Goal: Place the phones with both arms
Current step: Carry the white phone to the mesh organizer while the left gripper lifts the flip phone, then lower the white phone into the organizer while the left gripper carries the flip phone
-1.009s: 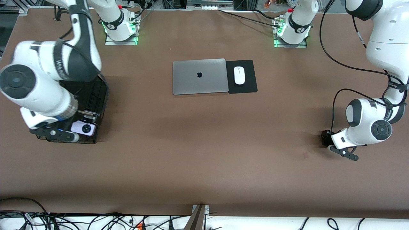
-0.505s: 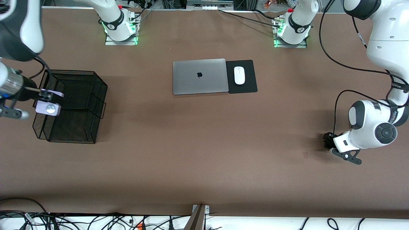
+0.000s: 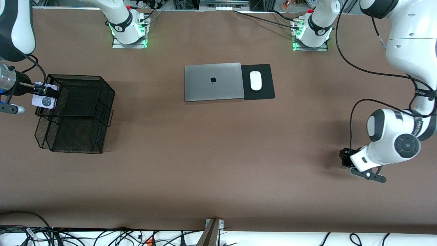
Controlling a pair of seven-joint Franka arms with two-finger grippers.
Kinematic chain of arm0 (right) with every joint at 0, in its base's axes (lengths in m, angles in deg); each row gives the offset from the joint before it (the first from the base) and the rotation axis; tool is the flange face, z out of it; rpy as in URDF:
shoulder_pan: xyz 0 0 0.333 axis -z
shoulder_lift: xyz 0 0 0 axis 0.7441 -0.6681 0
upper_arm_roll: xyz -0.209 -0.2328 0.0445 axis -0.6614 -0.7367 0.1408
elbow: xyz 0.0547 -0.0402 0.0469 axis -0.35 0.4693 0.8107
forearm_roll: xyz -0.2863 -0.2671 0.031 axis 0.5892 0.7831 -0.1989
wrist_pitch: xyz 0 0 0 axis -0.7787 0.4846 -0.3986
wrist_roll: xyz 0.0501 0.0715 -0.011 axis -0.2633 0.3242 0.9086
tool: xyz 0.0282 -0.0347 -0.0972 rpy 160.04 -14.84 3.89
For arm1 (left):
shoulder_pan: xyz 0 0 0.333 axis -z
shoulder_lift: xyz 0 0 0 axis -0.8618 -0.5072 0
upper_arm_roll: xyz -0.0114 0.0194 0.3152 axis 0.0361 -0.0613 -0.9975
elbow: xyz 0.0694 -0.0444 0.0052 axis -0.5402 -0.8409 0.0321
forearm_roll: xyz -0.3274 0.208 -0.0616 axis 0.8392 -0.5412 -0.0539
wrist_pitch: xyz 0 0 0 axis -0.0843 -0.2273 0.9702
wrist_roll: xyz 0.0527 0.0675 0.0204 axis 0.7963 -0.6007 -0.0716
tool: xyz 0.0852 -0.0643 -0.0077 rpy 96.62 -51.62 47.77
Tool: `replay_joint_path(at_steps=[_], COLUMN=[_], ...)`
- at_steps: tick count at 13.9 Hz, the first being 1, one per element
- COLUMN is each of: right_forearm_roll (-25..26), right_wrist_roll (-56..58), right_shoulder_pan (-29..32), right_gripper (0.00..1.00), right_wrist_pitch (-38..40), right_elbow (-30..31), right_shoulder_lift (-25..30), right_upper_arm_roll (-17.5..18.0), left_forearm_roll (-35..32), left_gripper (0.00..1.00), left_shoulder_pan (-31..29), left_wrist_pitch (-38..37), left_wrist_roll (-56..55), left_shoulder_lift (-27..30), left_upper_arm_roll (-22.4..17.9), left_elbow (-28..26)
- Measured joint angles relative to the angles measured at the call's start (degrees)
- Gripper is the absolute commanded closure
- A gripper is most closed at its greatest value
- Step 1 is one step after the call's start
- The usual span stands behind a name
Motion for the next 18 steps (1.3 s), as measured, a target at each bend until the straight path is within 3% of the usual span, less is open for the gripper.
replay_joint_path(at_steps=[8,18], right_forearm_roll=[2.94,2.94], right_wrist_roll=[6.29,9.14], right_shoulder_pan=[0.06,0.62], right_gripper=[1.00,1.00], right_wrist_pitch=[-20.86,-22.86], right_elbow=[16.21,21.51], right_shoulder_lift=[0.46,2.78], right_upper_arm_roll=[-6.61,-10.06], left_forearm_roll=[0.00,0.00], left_gripper=[0.41,0.41], left_shoulder_pan=[7.18,18.71], left_wrist_pitch=[-0.49,-0.57], left_wrist_roll=[-13.94,-31.36], left_shoulder_lift=[-0.55,-1.54], left_upper_arm_roll=[0.01,0.22], left_elbow=[-0.02,-0.09])
